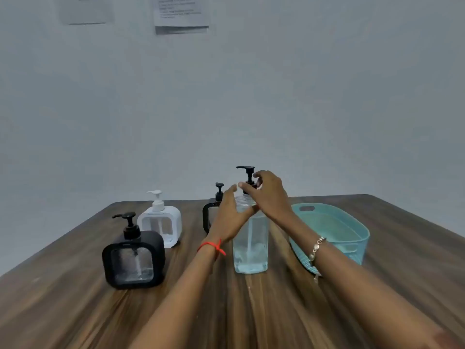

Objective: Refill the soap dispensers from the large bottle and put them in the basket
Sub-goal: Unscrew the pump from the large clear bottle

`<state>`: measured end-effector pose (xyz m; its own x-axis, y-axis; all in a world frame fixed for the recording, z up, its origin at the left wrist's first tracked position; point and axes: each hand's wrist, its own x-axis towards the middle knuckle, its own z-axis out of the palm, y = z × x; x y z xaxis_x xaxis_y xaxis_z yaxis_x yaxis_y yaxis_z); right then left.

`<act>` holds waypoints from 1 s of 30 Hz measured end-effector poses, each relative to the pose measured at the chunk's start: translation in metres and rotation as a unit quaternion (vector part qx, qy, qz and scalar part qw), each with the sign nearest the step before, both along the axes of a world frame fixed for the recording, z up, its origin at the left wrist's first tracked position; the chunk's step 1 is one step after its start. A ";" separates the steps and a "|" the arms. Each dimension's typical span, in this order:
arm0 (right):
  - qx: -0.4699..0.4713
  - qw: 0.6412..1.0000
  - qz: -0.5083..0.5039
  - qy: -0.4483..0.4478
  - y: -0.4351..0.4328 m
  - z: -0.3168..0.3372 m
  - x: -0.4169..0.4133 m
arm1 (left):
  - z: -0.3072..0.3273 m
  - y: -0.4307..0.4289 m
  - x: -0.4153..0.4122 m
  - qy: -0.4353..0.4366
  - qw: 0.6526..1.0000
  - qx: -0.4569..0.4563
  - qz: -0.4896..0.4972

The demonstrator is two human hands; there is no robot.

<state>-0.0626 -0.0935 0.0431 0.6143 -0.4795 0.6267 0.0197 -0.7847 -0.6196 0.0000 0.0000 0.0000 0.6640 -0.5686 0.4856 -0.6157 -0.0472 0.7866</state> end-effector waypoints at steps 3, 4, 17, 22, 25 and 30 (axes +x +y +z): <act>-0.009 1.000 -0.001 0.021 -0.006 0.008 0.012 | 0.002 -0.004 0.008 0.002 1.000 -0.010 -0.024; -0.006 1.000 0.013 0.023 -0.011 0.010 0.016 | 0.002 -0.005 0.012 0.010 1.000 -0.010 -0.027; 0.234 0.880 0.411 0.046 -0.059 0.016 0.003 | -0.007 -0.009 0.025 0.056 0.998 0.006 -0.041; 0.072 0.979 0.178 0.064 -0.042 0.012 0.011 | -0.008 -0.008 0.022 0.060 0.997 -0.006 -0.054; 0.071 0.978 0.176 0.089 -0.040 0.021 0.007 | -0.007 -0.009 0.021 0.066 0.996 -0.002 -0.055; 0.184 0.937 0.282 0.092 -0.048 0.027 -0.003 | -0.007 -0.008 0.021 0.071 0.996 -0.004 -0.054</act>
